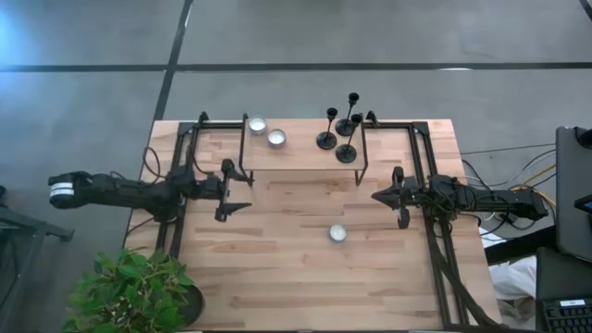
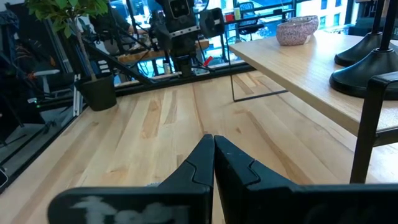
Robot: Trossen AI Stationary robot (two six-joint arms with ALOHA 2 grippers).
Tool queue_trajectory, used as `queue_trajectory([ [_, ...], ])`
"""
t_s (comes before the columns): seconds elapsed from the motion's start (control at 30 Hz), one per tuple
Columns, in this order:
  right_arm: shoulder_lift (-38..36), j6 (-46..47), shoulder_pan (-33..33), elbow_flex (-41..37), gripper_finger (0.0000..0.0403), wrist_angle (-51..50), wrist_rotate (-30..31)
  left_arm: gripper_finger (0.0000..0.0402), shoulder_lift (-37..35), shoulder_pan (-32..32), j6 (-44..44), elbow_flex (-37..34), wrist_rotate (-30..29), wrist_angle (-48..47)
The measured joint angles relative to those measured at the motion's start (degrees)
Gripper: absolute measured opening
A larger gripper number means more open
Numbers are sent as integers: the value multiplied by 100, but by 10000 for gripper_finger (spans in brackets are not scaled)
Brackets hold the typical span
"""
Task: Pick & Place candle stick holders
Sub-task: Put the blue scented candle on the shelf
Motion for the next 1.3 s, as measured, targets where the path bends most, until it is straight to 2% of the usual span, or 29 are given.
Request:
queue_trajectory([
  [0.27,0,0,0,0,9,0,0,351,15,-2,443,37,-405,-813],
  [0.5,0,0,0,0,9,-1,0,351,29,-153,334,-7,-551,-774],
  [0.67,0,0,-1,0,9,-1,1,351,184,-397,-184,-14,-1155,-1051],
  [0.8,0,0,0,0,9,-1,0,351,230,-398,-669,-16,-1161,-1179],
  [1.17,2,0,-1,0,9,0,1,351,234,-401,-671,-16,-1161,-1292],
  [1.3,2,0,-2,0,9,0,2,351,-42,-406,-668,-16,-1047,-1658],
])
